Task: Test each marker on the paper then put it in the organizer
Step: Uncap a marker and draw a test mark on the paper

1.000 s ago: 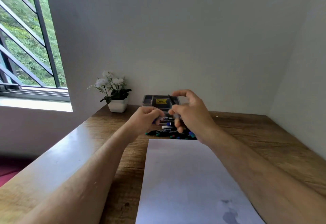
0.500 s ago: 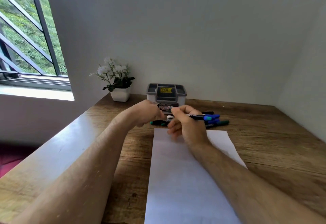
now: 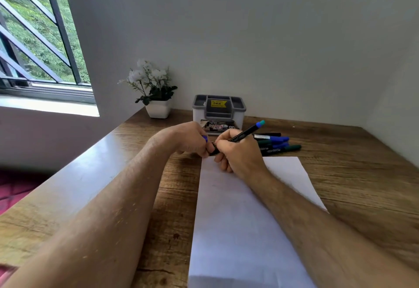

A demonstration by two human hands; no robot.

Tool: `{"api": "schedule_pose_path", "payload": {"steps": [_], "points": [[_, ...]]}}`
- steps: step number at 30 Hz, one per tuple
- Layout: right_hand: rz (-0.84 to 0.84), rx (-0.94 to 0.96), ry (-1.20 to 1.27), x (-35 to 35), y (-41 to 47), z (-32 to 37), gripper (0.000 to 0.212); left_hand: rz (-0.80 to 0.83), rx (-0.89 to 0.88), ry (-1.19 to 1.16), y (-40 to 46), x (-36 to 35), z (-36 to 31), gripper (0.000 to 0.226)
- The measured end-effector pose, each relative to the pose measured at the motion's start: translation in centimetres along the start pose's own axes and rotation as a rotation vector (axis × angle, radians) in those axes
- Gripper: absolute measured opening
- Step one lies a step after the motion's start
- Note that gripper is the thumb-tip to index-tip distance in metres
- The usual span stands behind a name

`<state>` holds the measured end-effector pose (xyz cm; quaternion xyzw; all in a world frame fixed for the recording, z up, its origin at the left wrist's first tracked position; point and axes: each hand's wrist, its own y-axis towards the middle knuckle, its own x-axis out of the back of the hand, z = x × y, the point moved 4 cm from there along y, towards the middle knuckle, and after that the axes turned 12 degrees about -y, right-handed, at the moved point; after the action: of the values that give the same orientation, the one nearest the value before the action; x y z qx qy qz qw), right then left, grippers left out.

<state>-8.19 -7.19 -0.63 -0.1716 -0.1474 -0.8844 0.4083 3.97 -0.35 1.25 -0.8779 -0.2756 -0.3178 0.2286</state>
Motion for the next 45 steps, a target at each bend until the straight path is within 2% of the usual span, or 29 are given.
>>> {"api": "schedule_pose_path", "payload": {"steps": [6, 11, 19, 23, 32, 45], "points": [[-0.096, 0.101, -0.277, -0.2, 0.3, 0.0, 0.019, 0.051, 0.008, -0.076, 0.0, 0.0, 0.4, 0.015], [-0.07, 0.121, -0.27, -0.3, 0.3, 0.1, 0.026, 0.06, 0.028, -0.15, 0.1, 0.0, 0.7, 0.018], [-0.066, 0.134, -0.301, -0.4, 0.5, 0.1, 0.021, 0.047, 0.048, -0.195, 0.6, 0.0, 1.1, 0.022], [-0.055, 0.136, -0.318, -0.5, 0.7, 0.1, 0.021, 0.048, 0.054, -0.184, 0.8, 0.0, 1.3, 0.016], [-0.057, 0.165, -0.331, -0.2, 0.6, 0.4, 0.03, 0.036, 0.056, -0.167, 0.9, -0.1, 1.1, 0.022], [-0.058, 0.166, -0.327, -0.4, 0.6, 0.3, 0.027, 0.019, 0.007, -0.162, 0.7, -0.4, 0.3, 0.025]]}}
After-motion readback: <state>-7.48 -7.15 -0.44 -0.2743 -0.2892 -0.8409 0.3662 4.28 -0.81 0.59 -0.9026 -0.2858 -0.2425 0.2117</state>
